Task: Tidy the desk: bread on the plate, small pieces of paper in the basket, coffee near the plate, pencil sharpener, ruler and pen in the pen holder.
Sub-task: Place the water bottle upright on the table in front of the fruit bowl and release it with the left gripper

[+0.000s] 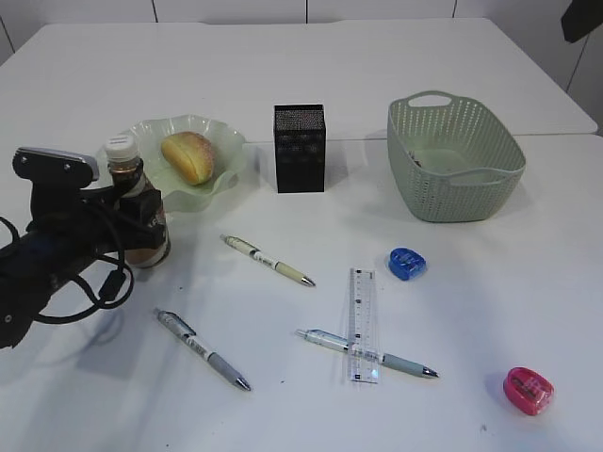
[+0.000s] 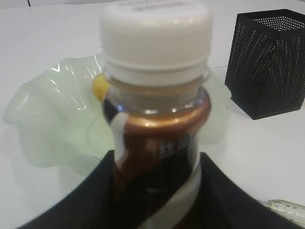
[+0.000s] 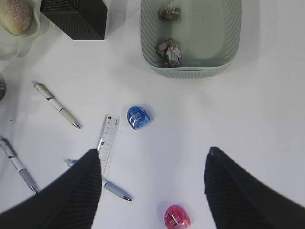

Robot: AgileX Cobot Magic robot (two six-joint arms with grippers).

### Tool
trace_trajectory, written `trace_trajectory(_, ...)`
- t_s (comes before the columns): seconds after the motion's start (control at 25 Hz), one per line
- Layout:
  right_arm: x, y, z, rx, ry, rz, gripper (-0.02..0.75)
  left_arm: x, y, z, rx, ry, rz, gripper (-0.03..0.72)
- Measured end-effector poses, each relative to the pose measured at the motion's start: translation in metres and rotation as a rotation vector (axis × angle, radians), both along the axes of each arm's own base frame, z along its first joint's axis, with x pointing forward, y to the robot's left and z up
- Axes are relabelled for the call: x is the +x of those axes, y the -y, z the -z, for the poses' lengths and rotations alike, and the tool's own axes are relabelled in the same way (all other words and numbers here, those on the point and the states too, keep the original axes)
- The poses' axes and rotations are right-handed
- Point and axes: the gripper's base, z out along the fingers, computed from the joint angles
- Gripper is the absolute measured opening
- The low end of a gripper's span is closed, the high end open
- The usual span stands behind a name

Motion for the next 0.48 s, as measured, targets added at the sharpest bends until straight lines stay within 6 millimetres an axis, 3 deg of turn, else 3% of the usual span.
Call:
trace_trajectory(0.32, 0.0000, 0.0000, 0.0000, -0.001, 0.000, -0.002, 0.528, 0.0004, 0.0001, -0.0003, 0.002, 0.002, 0.000, 0.297)
trace_trajectory(0.48, 0.0000, 0.0000, 0.0000, -0.001, 0.000, -0.002, 0.528, 0.0004, 0.0004, -0.0003, 0.005, 0.003, 0.004, 0.344)
